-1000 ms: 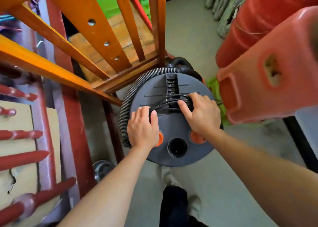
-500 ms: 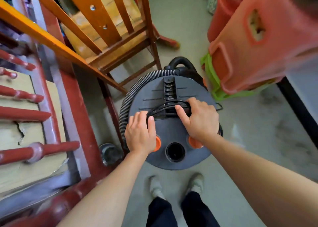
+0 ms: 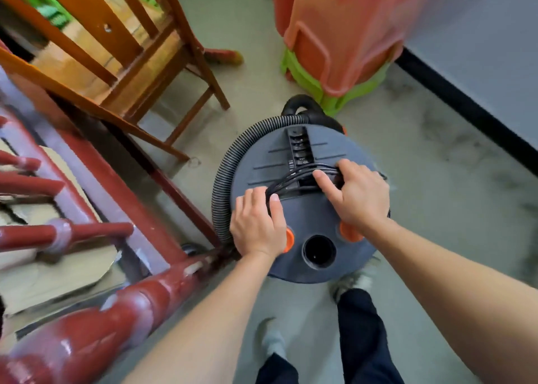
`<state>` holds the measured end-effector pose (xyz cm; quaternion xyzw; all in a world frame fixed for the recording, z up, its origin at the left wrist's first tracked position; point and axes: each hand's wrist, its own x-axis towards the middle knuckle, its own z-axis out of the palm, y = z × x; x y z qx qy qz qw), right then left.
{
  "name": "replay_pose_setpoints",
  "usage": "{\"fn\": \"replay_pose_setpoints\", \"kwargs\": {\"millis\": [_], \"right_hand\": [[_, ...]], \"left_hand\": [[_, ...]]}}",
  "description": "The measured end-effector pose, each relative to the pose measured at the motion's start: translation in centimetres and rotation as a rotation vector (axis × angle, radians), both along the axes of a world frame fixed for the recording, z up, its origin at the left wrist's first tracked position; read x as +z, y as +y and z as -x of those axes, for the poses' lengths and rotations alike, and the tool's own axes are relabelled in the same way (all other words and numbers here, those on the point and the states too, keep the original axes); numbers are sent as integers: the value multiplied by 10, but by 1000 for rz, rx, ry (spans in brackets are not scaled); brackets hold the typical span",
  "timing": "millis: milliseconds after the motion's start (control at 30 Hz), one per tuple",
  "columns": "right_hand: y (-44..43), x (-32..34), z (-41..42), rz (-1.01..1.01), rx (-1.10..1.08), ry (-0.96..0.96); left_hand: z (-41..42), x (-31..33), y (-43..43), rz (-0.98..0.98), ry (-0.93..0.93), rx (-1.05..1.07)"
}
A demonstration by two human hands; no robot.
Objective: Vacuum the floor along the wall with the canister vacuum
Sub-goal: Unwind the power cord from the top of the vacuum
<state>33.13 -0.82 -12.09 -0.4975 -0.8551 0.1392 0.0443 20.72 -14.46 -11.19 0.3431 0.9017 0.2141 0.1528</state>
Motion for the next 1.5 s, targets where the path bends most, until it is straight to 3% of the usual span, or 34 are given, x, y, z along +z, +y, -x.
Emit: {"fn": "replay_pose_setpoints", "kwargs": {"millis": [533, 1000, 1500], "right_hand": [[-184, -5, -108, 60, -495, -13], [-351, 1, -127, 63, -644, 14], [-533, 1, -105, 88, -778, -72]], "left_hand": [[-55, -6, -107, -39, 47, -444], [-68, -9, -239, -33, 63, -610], [-44, -3, -413, -7, -45, -763]]}}
